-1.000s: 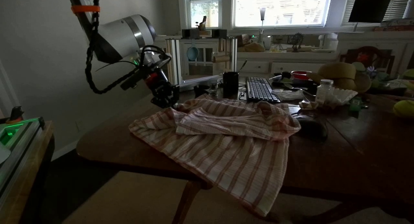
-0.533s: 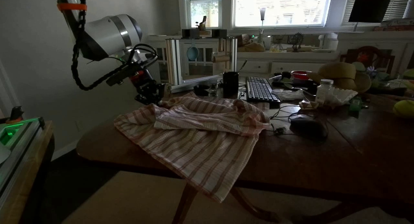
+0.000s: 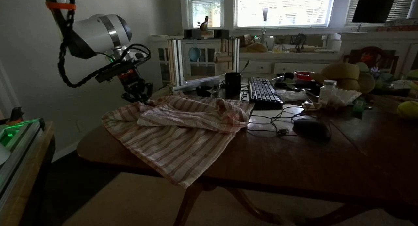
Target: Unfold the cloth
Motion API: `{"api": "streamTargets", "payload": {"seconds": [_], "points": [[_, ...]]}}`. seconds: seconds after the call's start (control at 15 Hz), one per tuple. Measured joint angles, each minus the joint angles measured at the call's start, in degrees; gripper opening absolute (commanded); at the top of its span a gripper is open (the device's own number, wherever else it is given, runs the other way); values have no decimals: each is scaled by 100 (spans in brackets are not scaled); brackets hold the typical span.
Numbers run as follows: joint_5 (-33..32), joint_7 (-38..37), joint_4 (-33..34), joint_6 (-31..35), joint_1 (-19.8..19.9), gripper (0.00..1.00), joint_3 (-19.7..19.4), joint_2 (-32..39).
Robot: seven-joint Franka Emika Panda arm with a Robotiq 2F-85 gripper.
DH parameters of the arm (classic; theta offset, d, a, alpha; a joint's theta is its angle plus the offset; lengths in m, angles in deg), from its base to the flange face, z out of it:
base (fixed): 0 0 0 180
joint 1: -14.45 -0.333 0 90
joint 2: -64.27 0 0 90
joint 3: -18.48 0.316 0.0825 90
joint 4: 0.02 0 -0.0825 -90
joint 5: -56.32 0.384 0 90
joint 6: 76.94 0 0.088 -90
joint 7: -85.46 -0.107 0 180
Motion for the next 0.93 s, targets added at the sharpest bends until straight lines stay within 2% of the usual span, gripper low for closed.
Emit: {"api": "streamTargets", "payload": {"seconds": [0.13, 0.27, 0.4, 0.53, 0.93], "points": [[259, 3, 8, -1, 3, 54, 52, 0], [975, 132, 31, -14, 76, 68, 71, -30], [1880, 528, 27, -15, 352, 83, 237, -64], [2781, 969, 19, -25, 834, 98, 616, -64], [5497, 2504, 165, -77, 2621, 100, 2463, 41]]}}
